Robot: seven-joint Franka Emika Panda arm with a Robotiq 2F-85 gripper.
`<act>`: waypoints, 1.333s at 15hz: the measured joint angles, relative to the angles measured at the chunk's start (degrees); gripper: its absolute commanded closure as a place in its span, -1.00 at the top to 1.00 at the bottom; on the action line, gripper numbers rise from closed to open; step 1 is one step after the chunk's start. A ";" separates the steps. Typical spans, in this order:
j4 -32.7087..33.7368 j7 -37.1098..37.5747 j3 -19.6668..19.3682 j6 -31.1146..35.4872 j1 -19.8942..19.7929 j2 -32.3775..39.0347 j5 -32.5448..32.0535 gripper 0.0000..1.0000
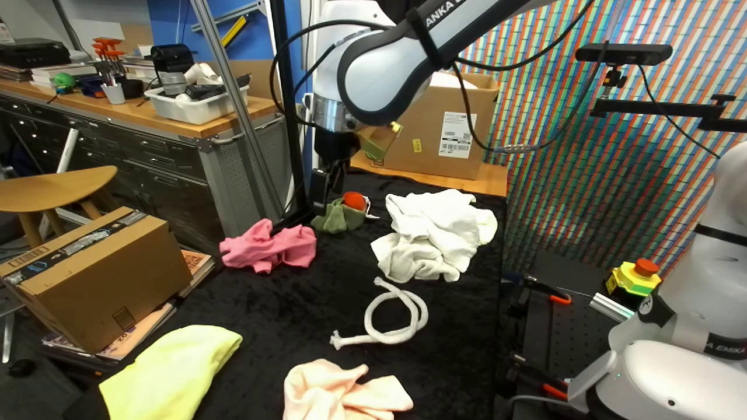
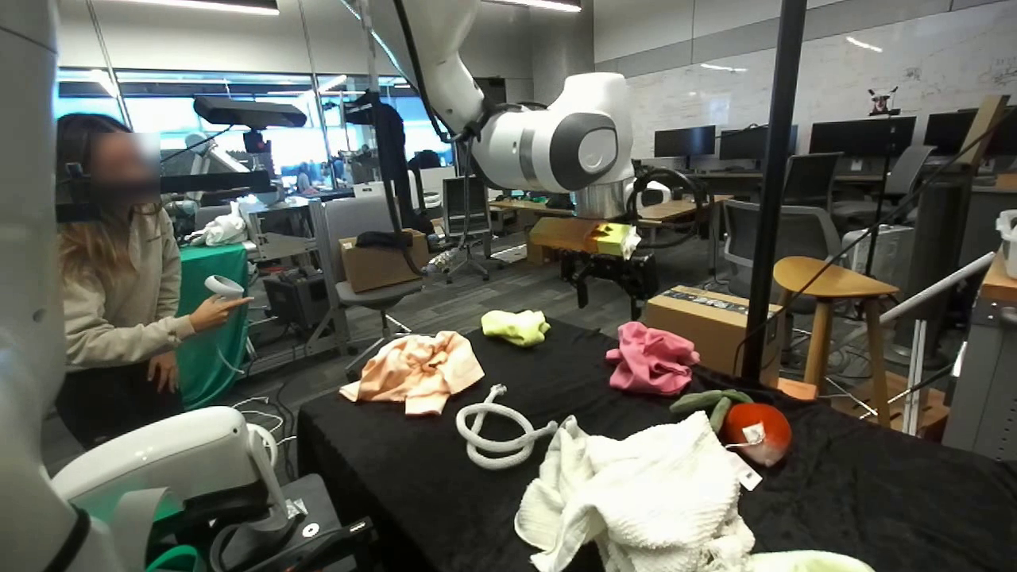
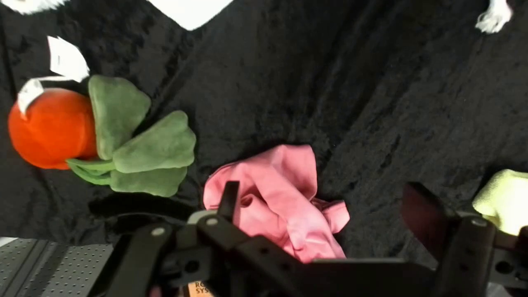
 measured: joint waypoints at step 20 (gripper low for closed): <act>32.87 -0.62 1.43 2.39 4.25 31.11 -0.09 1.00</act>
